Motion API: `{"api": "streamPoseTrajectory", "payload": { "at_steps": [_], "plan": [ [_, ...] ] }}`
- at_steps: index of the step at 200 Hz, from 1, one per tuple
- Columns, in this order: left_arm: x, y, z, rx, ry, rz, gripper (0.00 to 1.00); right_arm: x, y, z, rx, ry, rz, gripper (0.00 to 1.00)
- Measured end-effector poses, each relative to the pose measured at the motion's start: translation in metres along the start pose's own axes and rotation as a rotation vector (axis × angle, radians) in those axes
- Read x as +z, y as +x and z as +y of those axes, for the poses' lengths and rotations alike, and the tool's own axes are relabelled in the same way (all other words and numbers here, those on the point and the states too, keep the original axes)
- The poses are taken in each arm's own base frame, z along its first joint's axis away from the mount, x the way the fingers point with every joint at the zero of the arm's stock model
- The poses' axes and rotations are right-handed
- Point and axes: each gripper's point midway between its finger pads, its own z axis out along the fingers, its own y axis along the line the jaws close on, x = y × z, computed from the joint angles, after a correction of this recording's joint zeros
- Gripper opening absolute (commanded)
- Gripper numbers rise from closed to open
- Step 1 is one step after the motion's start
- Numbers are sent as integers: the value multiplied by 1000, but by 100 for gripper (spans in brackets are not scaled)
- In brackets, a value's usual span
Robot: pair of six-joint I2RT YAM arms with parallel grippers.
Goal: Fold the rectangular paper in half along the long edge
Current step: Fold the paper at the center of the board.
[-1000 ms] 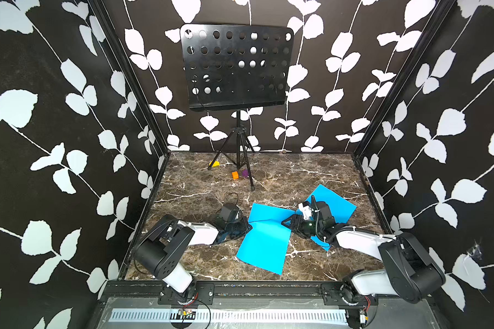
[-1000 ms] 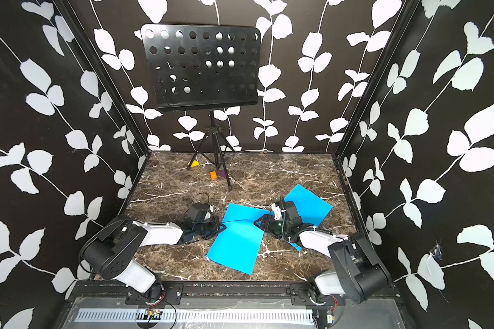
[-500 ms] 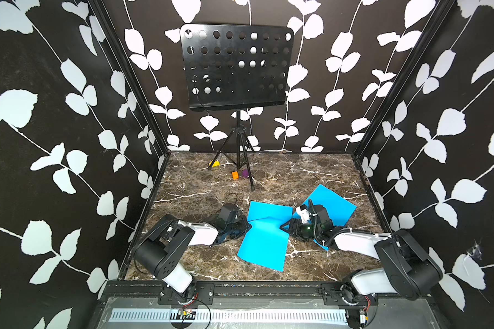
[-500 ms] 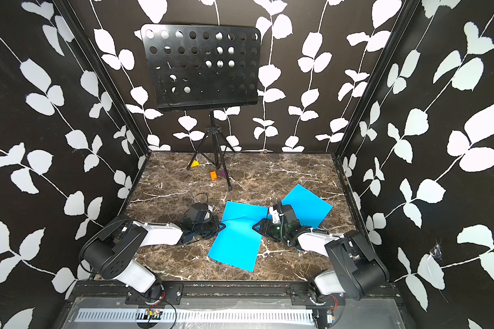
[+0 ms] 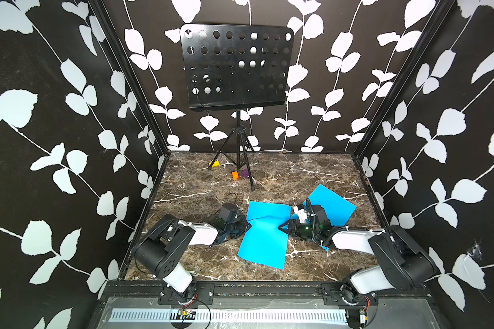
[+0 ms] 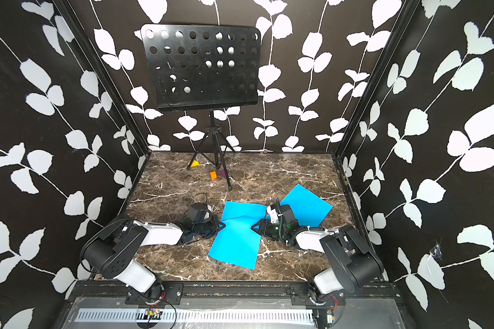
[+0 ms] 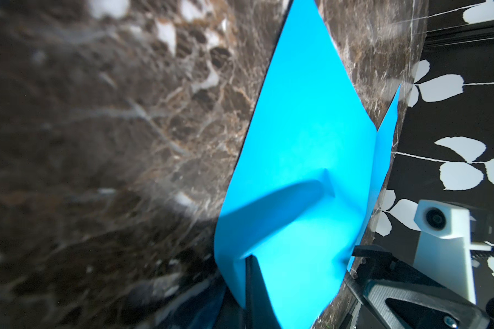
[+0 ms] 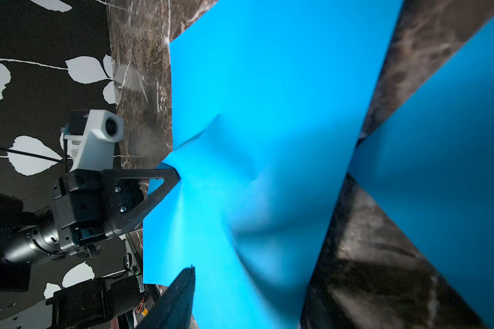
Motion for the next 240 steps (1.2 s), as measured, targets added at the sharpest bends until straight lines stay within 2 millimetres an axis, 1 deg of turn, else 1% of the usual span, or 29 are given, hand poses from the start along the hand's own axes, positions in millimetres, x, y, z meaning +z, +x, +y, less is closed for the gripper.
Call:
{"api": "streamPoseTrajectory", "payload": {
  "at_steps": [18, 45, 55, 72, 76, 89, 98, 129, 161, 188, 213, 240],
  "plan": [
    [0, 0, 0, 1, 1, 0, 0, 2, -1, 1, -14, -6, 3, 51],
    [0, 0, 0, 1, 0, -1, 1, 4, 1, -3, -15, 6, 10, 36],
    [0, 0, 0, 2, 0, -1, 2, 4, 2, -5, -11, 14, 16, 34],
    [0, 0, 0, 2, 0, 0, 2, 4, 3, -7, -10, 22, 17, 35],
    [0, 0, 0, 2, 0, 0, 2, 4, 3, -7, -10, 24, 17, 38],
    [0, 0, 0, 3, -1, -1, 2, 3, 1, -6, -11, 24, 7, 54],
    [0, 0, 0, 5, -1, -2, 3, 1, 0, -2, -16, 16, -1, 57],
    [0, 0, 1, 8, -2, -3, 7, -2, -2, 1, -5, 6, -20, 56],
    [0, -1, 1, 9, -2, -4, 7, -3, 2, -1, 30, -4, -27, 52],
    [0, -1, 1, 9, -3, -5, 7, -13, 4, -1, 46, -13, -65, 46],
    [0, -1, 1, 9, -4, -6, 7, -23, 3, 6, 45, -41, -107, 44],
    [1, -1, 1, 9, -1, -7, 7, -26, 1, 9, 47, -51, -123, 43]
  ]
}}
